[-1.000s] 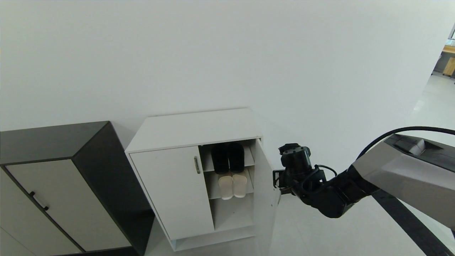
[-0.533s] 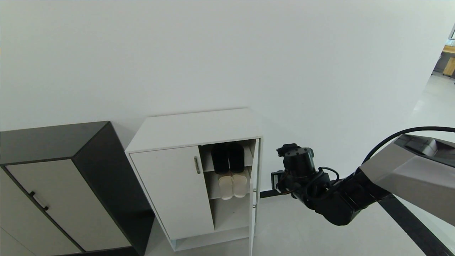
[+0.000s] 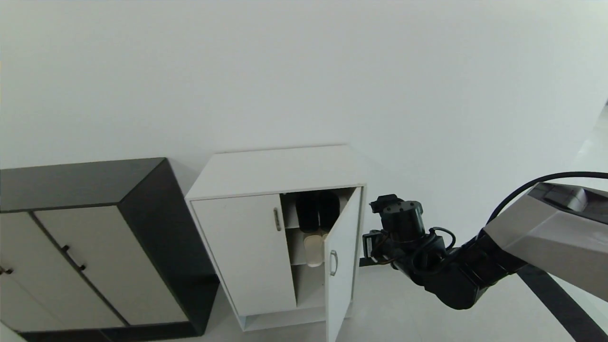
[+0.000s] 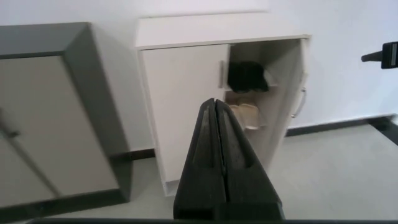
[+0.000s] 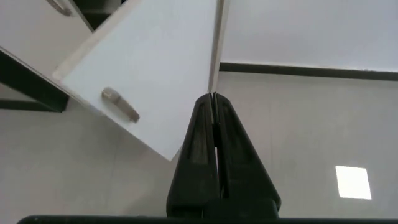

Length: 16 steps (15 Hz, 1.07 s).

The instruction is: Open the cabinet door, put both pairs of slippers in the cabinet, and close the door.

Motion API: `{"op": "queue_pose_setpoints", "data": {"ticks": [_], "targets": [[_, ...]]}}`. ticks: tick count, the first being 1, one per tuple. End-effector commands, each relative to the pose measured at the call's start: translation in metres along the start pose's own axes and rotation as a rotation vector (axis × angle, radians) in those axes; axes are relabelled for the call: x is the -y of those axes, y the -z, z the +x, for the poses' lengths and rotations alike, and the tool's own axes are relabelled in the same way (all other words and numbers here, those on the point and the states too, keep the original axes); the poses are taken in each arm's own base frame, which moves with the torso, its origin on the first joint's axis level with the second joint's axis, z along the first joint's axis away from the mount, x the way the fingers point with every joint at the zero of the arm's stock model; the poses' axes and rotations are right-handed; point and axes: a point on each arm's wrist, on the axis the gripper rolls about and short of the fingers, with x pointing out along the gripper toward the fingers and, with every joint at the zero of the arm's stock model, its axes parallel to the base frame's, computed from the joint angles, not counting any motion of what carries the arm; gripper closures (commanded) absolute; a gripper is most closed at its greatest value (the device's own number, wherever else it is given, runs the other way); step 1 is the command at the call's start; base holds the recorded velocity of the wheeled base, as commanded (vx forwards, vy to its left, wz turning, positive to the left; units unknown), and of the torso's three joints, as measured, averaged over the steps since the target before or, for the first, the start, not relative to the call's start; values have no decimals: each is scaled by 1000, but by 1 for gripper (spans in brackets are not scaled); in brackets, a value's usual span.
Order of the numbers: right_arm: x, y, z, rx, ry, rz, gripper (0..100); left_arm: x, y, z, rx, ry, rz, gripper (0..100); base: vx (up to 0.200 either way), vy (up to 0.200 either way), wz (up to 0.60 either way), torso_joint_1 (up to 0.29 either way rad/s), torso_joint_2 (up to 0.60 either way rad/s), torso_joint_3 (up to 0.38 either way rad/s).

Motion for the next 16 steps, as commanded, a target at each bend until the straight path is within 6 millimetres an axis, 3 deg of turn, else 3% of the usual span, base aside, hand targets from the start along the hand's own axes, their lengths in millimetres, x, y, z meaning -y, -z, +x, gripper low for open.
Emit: {"op": "queue_pose_setpoints", "data": {"ticks": [1,6,9,13,16], "targets": [[0,2,1,-7,1,-3,100,0,0,0,0,0,0,100,0,0,600,17,7,-7],[1,1,0,-2,9,-13,100,0,0,0,0,0,3,100,0,0,120,0,1,0],[6,-1,-12,-2,14,-26,100,0,0,0,0,0,3,100,0,0,0,0,0,0],[32,-9,-22,19,153,-7,100,0,0,0,0,2,4,100,0,0,0,0,0,0],[47,5,-38,-2,184,-16,100,0,0,0,0,2,4,100,67,0,0,2,2,-1]]}}
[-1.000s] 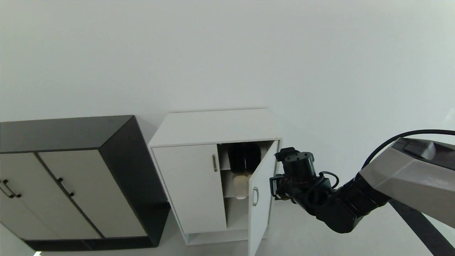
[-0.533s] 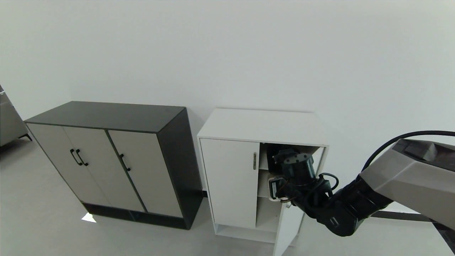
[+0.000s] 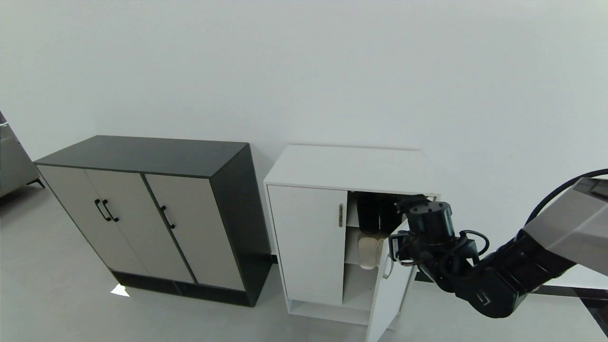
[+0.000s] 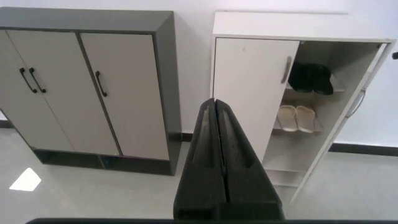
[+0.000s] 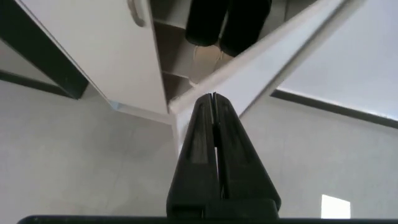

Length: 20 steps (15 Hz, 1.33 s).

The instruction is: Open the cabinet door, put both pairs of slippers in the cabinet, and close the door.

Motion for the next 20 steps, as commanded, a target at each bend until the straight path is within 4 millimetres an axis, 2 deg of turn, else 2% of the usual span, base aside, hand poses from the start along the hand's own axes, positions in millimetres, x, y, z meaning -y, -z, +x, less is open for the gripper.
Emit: {"op": "queue_pose_setpoints", "data": {"ticks": [1,8,13,16,20], "targets": [[13,10,-15,-6,12,-3,100,0,0,0,0,0,0,100,200,0,0,2,7,2],[42,55,-32,-87,30,-14,100,0,0,0,0,0,0,100,200,0,0,4,0,3],[53,80,-46,-136,39,-37,100,0,0,0,0,0,0,100,0,0,0,0,0,0],[50,85,-38,-133,36,-33,100,0,0,0,0,0,0,100,0,0,0,0,0,0],[39,92,-13,-90,24,-17,100,0,0,0,0,0,0,100,0,0,0,0,0,0]]}}
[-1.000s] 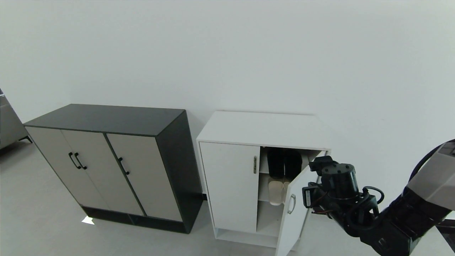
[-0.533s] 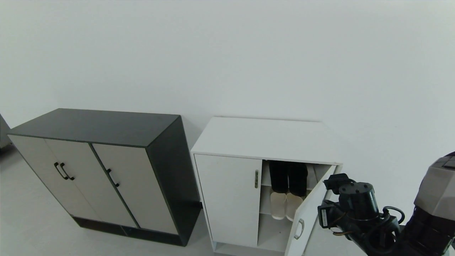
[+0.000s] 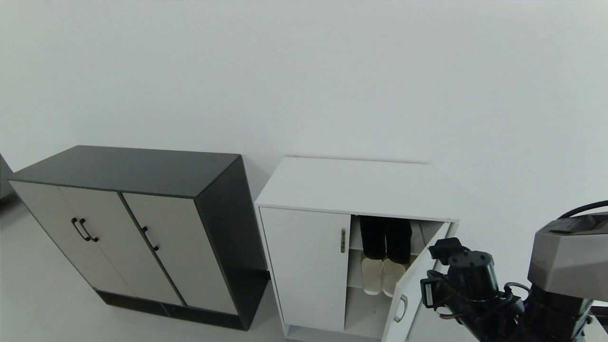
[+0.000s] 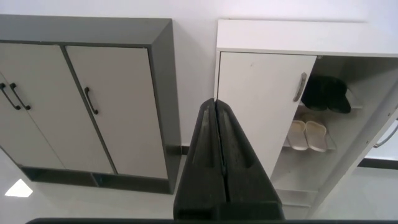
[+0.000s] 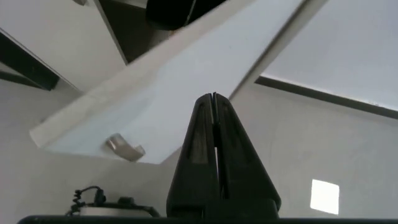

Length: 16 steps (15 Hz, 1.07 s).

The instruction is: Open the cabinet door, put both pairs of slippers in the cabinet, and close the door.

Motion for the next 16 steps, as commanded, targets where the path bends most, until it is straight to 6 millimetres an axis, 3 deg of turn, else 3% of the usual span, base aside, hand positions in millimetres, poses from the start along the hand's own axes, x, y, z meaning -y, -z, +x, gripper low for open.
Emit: {"op": "queue_pose_setpoints", "data": {"ticks": [1,10,16], "targets": [[-8,10,17,-21,-5,-11,100,0,0,0,0,0,0,100,0,0,0,0,0,0],[-28,-8,56,73,-27,16,100,0,0,0,0,0,0,100,0,0,0,0,0,0],[-26,-23,83,74,-49,37,100,0,0,0,0,0,0,100,0,0,0,0,0,0]]}}
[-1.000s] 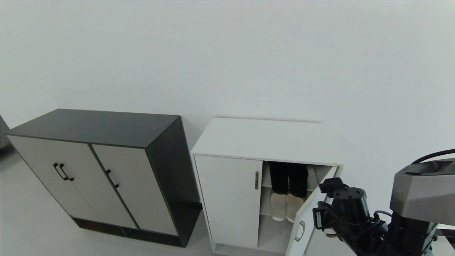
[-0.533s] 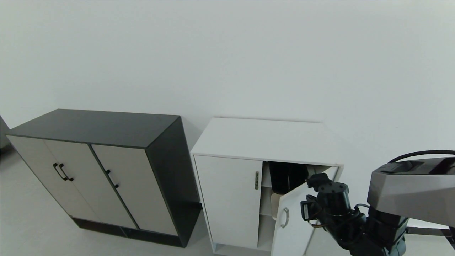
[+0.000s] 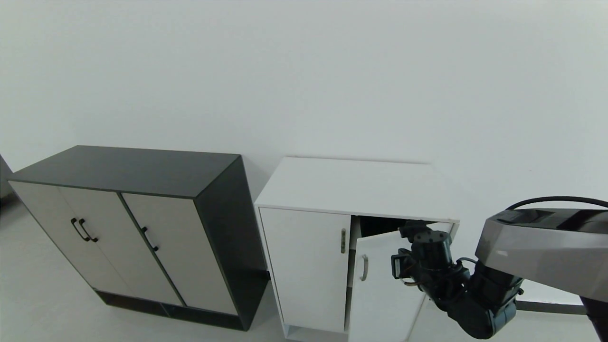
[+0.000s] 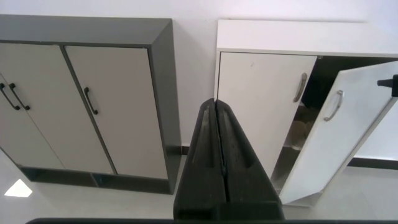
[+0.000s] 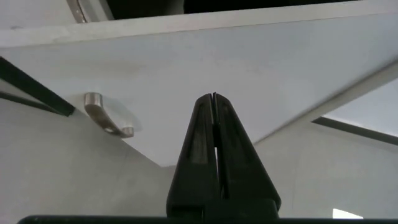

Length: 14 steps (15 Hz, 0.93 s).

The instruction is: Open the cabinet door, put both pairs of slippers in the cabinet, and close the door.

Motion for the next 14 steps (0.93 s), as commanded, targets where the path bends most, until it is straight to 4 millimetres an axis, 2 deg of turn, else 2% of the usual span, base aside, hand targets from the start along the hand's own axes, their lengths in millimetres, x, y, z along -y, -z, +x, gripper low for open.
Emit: {"op": "queue_pose_setpoints", "data": {"ticks": [1,8,14], "targets": [[3,-3,14,10,5,13,100,0,0,0,0,0,0,100,0,0,0,0,0,0],[-2,-19,35,26,14,25,100,0,0,0,0,-1,0,100,0,0,0,0,0,0],[-1,-23,52,24,29,28,100,0,0,0,0,-1,0,100,0,0,0,0,0,0]]}}
